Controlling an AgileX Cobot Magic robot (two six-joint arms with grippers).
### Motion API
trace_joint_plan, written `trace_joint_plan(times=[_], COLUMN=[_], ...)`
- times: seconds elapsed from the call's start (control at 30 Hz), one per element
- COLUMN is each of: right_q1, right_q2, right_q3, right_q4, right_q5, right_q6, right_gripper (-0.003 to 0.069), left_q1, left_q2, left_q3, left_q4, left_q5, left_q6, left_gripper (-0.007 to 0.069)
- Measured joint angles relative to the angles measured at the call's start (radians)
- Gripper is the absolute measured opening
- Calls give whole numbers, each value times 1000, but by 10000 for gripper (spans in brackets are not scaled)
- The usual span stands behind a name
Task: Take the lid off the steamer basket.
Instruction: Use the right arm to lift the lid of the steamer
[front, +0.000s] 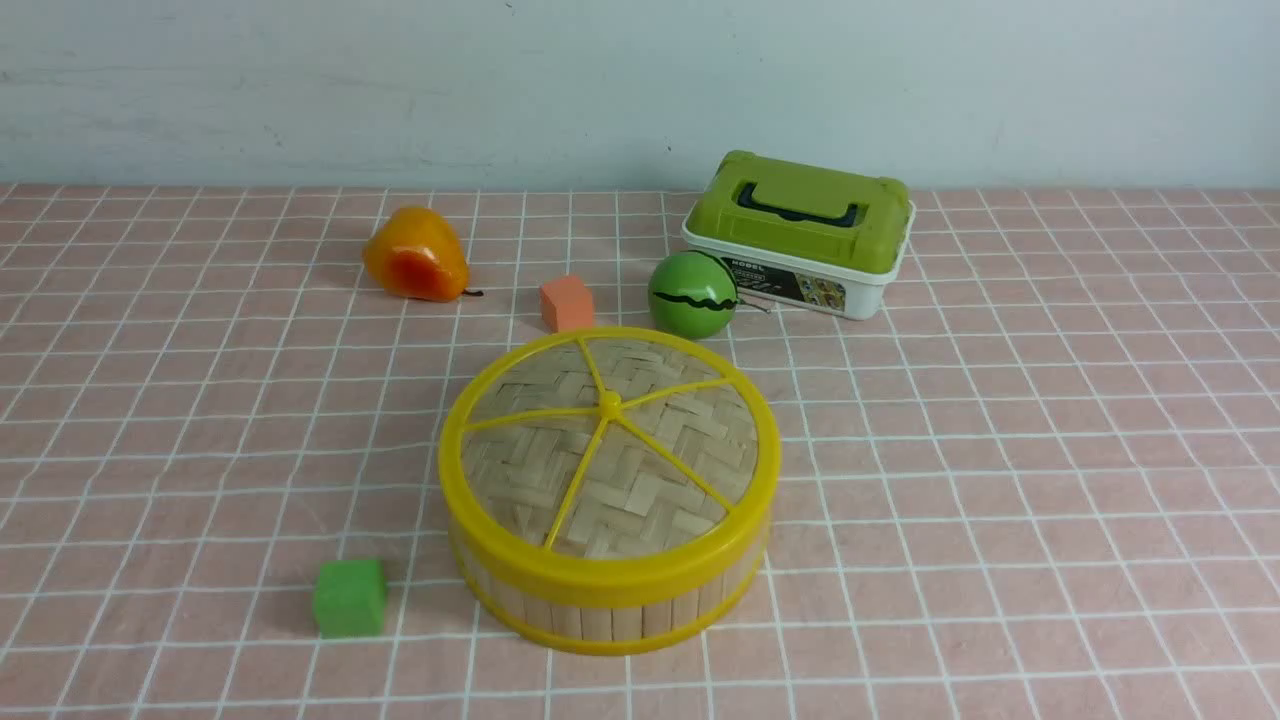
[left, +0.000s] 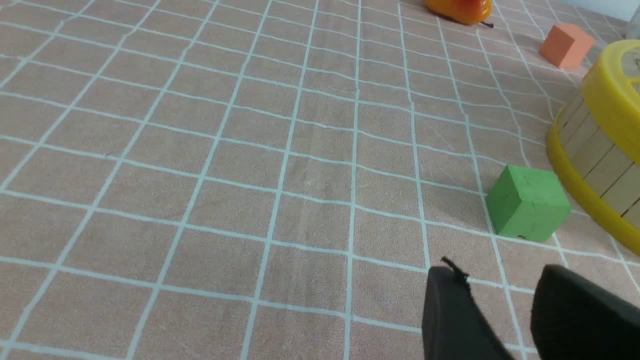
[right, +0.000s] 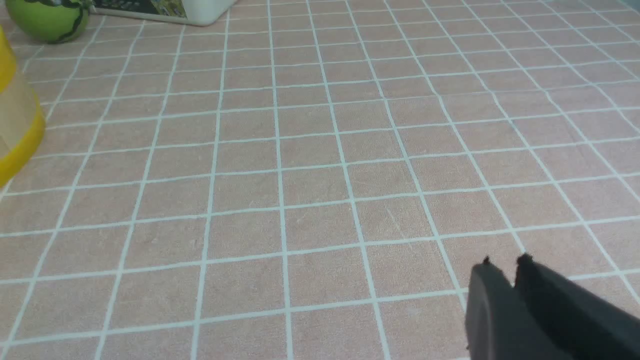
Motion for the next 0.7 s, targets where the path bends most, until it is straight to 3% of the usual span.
trace_joint_plan(times=[0.7], right_q1=[0], right_q2=[0], right_q3=[0], right_q4=[-1], right_q5=[0], right_q6=[0], right_gripper=[67], left_q1=[0], left_q2=[0], left_q3=[0], left_q4=[0], left_q5=[0], left_q6=[0], left_gripper=[239])
